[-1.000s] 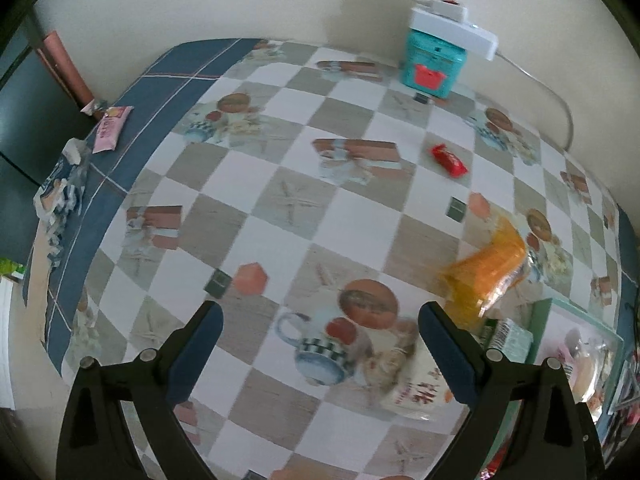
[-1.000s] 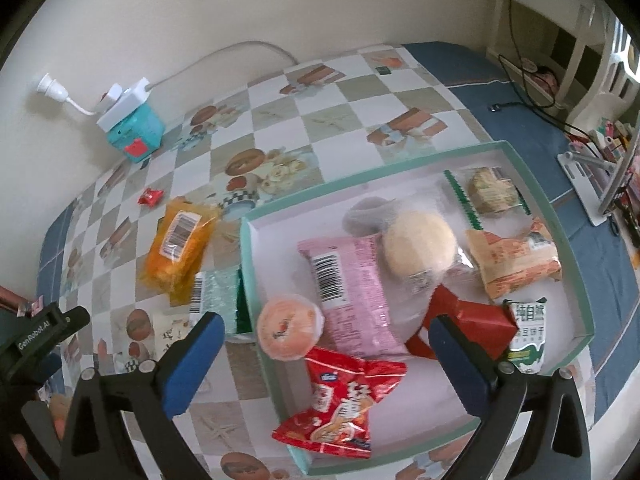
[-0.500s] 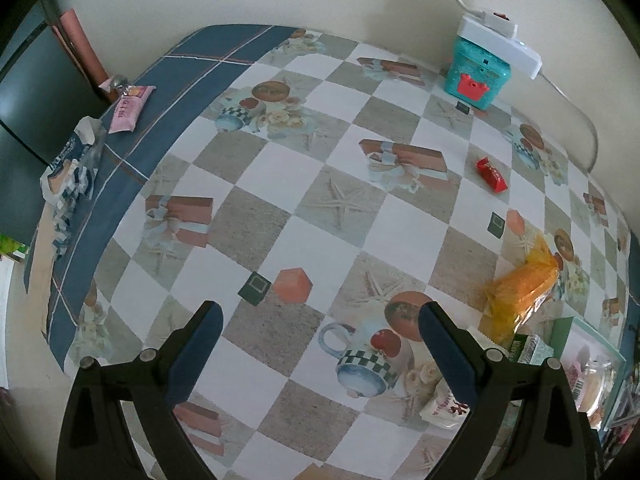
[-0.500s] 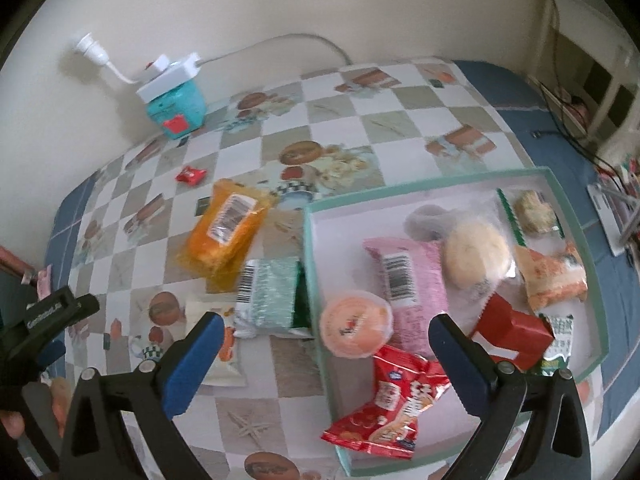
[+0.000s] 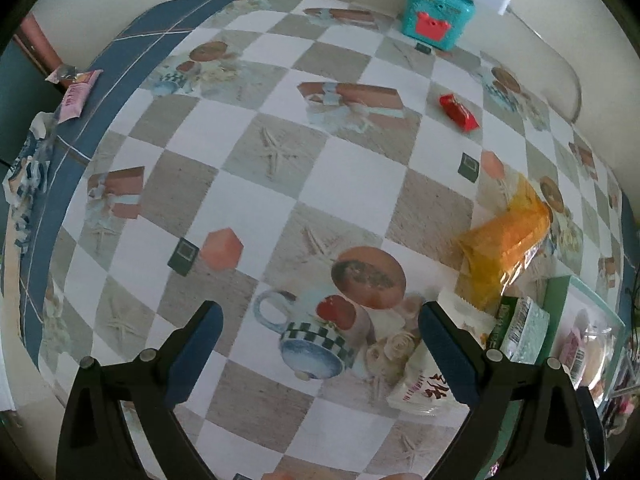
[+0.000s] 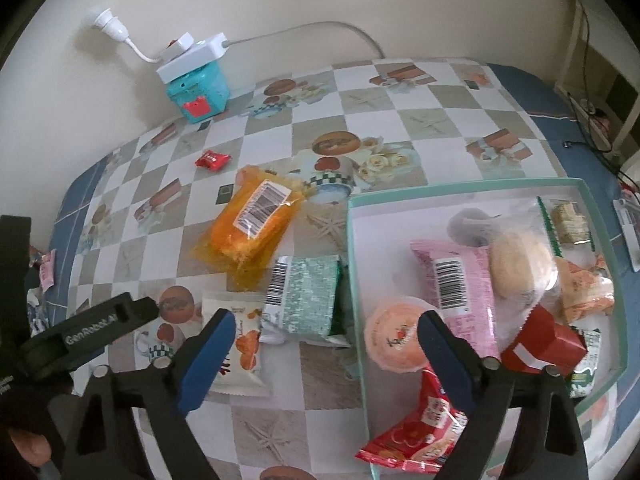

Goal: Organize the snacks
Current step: 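Withdraw both tools from the tray toward the remaining snacks, then grasp the white printed bread bag with the left tool while the right tool grasps the green striped pack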

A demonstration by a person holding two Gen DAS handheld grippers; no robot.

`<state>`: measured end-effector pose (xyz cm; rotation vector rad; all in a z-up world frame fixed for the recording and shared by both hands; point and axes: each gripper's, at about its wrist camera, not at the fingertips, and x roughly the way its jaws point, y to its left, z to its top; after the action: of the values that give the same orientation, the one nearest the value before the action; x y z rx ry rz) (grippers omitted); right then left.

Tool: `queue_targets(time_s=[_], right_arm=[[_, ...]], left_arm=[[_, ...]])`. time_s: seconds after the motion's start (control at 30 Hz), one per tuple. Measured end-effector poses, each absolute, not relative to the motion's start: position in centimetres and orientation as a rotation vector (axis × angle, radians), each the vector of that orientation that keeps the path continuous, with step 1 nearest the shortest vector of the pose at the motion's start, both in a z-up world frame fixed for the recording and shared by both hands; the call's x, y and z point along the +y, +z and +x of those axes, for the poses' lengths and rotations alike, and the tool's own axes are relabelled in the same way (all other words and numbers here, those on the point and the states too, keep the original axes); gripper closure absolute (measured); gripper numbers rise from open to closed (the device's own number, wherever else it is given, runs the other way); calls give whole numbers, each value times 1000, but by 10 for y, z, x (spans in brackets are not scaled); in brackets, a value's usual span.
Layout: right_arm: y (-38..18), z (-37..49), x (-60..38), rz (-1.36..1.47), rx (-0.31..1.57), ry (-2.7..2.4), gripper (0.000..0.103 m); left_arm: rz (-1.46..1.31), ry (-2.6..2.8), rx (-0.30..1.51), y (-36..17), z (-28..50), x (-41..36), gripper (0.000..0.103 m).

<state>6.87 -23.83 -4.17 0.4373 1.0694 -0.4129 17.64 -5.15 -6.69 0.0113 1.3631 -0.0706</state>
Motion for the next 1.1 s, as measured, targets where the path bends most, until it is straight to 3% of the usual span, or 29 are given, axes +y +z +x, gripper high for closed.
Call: queue_targets(time_s=[0.23,0.97,1.0,1.03,1.1], right_arm=[[-48,68,-242,446,1085,-441,24],[-44,46,-282,510,1063,-574,24],[-43,47,-280,506,1059,-567,24],[-43,48,-279,503,1057,-562,25],[-41,50,-275,494,1052,-548,26]], left_arm=[[7,-104,1393,-71,172,-58,5],[202,-316,1435,-91,139,-147,6],[206,-316,1430,-91,138,-149,8],[208,-317,1428,-91,138,-150,19],[178,-333,1434,-89,138,-145,29]])
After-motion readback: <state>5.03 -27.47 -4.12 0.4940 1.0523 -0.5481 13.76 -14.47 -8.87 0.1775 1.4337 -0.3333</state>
